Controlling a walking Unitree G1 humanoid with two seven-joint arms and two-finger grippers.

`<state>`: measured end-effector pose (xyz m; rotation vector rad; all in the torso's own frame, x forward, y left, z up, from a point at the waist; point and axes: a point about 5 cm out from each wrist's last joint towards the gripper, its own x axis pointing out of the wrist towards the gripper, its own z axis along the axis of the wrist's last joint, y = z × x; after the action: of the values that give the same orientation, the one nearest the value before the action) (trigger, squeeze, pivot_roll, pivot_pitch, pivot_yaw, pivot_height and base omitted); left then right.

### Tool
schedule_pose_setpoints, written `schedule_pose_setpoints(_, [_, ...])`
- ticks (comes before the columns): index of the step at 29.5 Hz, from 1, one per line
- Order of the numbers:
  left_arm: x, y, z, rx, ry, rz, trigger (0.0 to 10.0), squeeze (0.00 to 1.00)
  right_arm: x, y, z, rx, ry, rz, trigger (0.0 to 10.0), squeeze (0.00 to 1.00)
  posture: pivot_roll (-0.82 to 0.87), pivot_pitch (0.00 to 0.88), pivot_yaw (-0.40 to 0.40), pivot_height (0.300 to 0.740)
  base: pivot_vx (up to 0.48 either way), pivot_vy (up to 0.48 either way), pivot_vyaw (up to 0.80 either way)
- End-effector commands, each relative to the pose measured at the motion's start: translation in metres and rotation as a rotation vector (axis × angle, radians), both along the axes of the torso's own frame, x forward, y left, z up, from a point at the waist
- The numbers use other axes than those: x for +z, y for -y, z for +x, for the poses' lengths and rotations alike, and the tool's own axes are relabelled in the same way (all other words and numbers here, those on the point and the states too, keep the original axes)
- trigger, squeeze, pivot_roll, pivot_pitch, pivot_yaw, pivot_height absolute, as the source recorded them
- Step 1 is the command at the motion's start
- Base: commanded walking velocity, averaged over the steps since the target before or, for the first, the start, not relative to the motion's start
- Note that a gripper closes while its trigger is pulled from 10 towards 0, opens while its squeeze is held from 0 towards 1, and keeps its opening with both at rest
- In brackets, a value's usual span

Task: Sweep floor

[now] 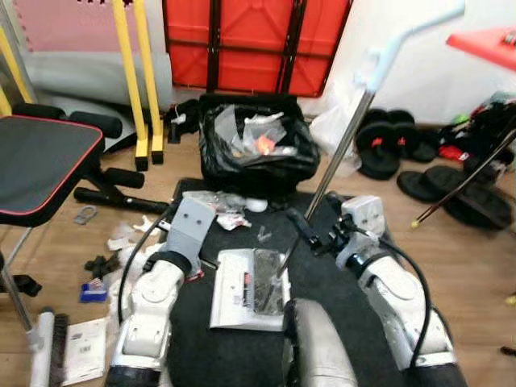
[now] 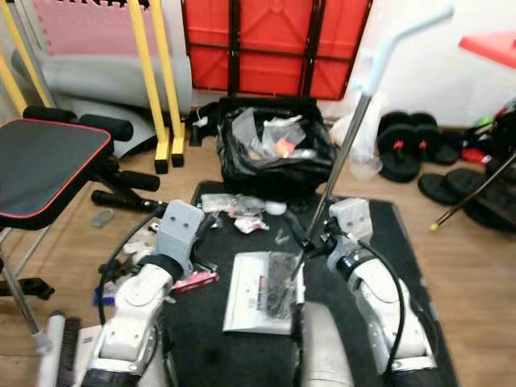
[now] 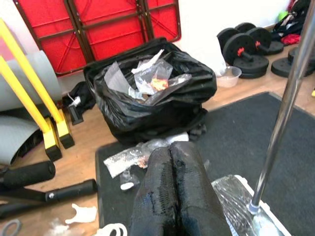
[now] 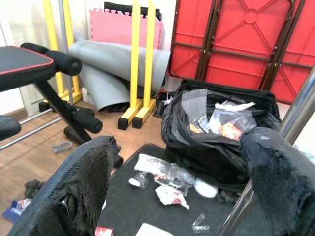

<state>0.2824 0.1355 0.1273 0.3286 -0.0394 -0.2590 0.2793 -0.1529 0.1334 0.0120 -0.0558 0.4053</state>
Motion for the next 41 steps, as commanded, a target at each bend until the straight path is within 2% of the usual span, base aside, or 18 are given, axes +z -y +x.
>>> schedule_pose_setpoints(1, [-0.0022, -0.0045, 0.0019, 0.152, 0.031, -0.025, 10.0, 0.0, -0.0007, 0.0062, 0.0008, -0.021, -0.015, 0.015, 10.0, 0.0, -0.12, 0.006, -0.162, 0.525, 0.0, 0.0, 0.0])
schedule_pose_setpoints(12, [-0.0016, -0.004, 0.0041, 0.156, 0.033, -0.039, 10.0, 0.0, 0.0012, 0.0075, 0.0031, -0.017, -0.015, 0.012, 10.0, 0.0, -0.12, 0.012, -0.171, 0.58, 0.0, 0.0, 0.0])
schedule_pose_setpoints(17, [-0.0034, -0.004, 0.0058, 0.155, 0.012, -0.022, 10.0, 0.0, 0.0014, 0.0079, 0.0038, -0.017, -0.016, 0.013, 10.0, 0.0, -0.12, 0.013, -0.172, 0.6, -0.48, 0.0, 0.0])
schedule_pose_setpoints(20, [-0.0012, -0.0036, 0.0051, 0.149, 0.038, -0.044, 10.0, 0.0, 0.0015, 0.0078, 0.0039, -0.016, -0.016, 0.014, 10.0, 0.0, -0.12, 0.014, -0.172, 0.615, -0.48, 0.0, 0.0])
schedule_pose_setpoints(25, [-0.0009, -0.0046, 0.0051, 0.149, 0.036, -0.048, 10.0, 0.0, 0.0015, 0.0073, 0.004, -0.016, -0.017, 0.017, 10.0, 0.0, -0.12, 0.015, -0.171, 0.645, 0.0, 0.0, 0.0])
schedule_pose_setpoints(41, [-0.0019, -0.0045, 0.0057, 0.146, 0.035, -0.051, 10.0, 0.0, 0.0005, 0.0076, 0.0042, -0.014, -0.019, 0.016, 10.0, 0.0, -0.12, 0.006, -0.171, 0.7, 0.0, 0.0, 0.0])
